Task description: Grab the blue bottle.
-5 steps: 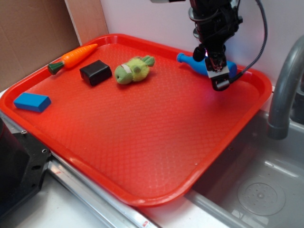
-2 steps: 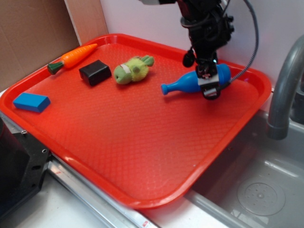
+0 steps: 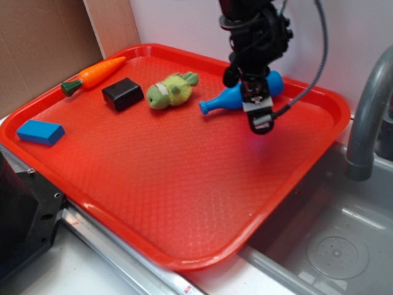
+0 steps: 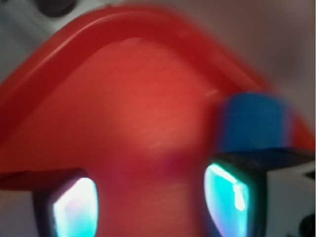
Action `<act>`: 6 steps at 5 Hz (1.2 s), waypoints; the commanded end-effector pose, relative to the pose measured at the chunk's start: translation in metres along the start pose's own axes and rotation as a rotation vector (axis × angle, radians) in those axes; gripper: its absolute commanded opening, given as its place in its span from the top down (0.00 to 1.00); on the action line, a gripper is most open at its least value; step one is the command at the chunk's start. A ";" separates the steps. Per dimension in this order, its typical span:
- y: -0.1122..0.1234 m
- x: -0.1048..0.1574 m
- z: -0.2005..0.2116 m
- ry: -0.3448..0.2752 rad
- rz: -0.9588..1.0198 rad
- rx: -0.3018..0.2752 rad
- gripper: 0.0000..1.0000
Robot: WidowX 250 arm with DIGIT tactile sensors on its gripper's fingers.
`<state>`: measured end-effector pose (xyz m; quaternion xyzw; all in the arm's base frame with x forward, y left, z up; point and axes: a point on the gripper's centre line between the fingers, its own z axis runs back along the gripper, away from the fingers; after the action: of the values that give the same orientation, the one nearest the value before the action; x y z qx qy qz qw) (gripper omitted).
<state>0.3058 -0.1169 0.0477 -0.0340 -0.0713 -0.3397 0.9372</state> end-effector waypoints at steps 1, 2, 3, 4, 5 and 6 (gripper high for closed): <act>0.015 0.011 0.021 -0.011 0.099 0.028 0.00; 0.019 0.013 0.057 -0.089 0.086 0.105 0.00; 0.011 0.018 0.094 -0.146 0.070 0.178 0.00; 0.017 0.010 0.092 -0.141 0.079 0.179 0.00; 0.031 0.001 0.070 -0.113 0.063 0.151 0.00; 0.047 -0.002 0.057 -0.104 0.049 0.137 0.00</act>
<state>0.3214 -0.0678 0.0804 0.0078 -0.1155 -0.3117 0.9431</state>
